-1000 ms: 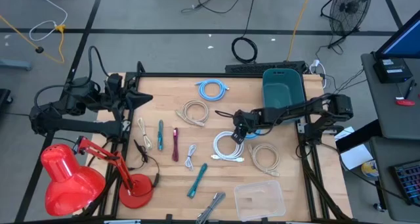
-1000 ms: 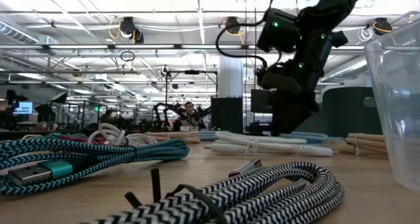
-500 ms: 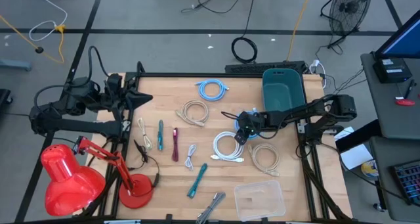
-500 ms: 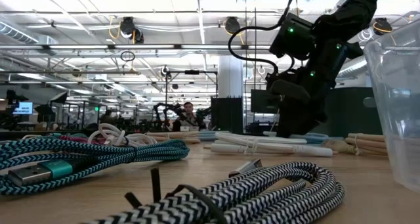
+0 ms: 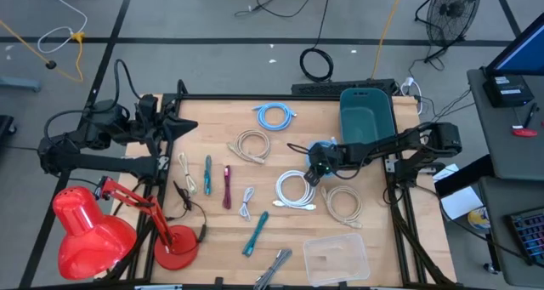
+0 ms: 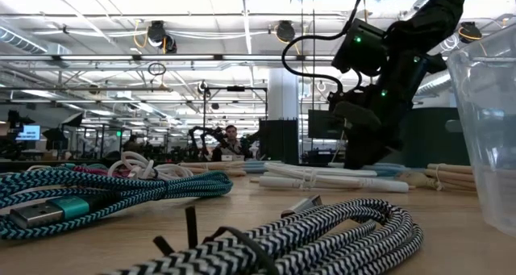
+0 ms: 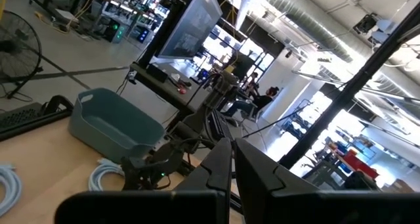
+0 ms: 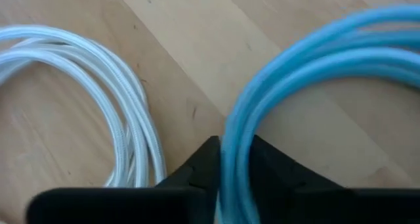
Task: Pick & Place USB Port
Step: Put the bottom blue hdmi cable into the blue bin
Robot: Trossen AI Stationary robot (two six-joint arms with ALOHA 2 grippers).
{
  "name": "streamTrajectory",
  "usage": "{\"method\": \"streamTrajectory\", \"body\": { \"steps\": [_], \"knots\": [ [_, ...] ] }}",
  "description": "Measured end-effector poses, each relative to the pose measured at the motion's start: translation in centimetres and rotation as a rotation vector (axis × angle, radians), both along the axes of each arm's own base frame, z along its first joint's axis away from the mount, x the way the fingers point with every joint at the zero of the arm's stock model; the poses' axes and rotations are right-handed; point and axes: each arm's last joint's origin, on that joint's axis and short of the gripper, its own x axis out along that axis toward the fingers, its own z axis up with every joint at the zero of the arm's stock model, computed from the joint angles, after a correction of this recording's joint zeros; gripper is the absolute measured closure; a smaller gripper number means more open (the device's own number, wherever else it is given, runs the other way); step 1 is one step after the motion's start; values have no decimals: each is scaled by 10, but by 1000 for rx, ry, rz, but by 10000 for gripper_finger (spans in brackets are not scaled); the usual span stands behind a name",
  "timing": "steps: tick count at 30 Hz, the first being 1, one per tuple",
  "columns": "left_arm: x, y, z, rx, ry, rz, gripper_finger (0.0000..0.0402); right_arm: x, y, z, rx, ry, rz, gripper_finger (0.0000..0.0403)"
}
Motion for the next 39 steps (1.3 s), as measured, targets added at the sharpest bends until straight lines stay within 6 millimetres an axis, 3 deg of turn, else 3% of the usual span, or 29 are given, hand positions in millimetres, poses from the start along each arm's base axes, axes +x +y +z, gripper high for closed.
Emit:
{"method": "streamTrajectory", "body": {
  "steps": [4, 10, 13, 18, 24, 28, 32, 36, 39],
  "knots": [
    [0, 0, 0, 1, 0, 2, 380, 6, 1, 2, 41, -73, 12, 391],
    [3, 1, -1, 1, 12, 26, 380, 16, 3, 9, 130, -183, 26, 391],
    [5, 1, -2, 1, 19, 26, 380, 28, 3, 21, 129, -233, 53, 394],
    [10, 2, -3, 0, 35, 25, 380, 55, 1, 57, 79, -357, 119, 394],
    [15, 2, -5, -3, 55, 17, 380, 86, -8, 121, -5, -473, 144, 394],
    [15, 1, -5, -2, 54, 0, 380, 96, -11, 163, -115, -475, 137, 394],
    [15, 0, -5, -3, 54, -16, 380, 89, -15, 198, -236, -327, 80, 394],
    [15, -3, -5, 1, 54, -43, 380, 59, -20, 232, -431, -126, -49, 394],
    [15, -5, -5, 9, 56, -55, 380, 24, -29, 248, -506, -5, -216, 394]
  ]
}}
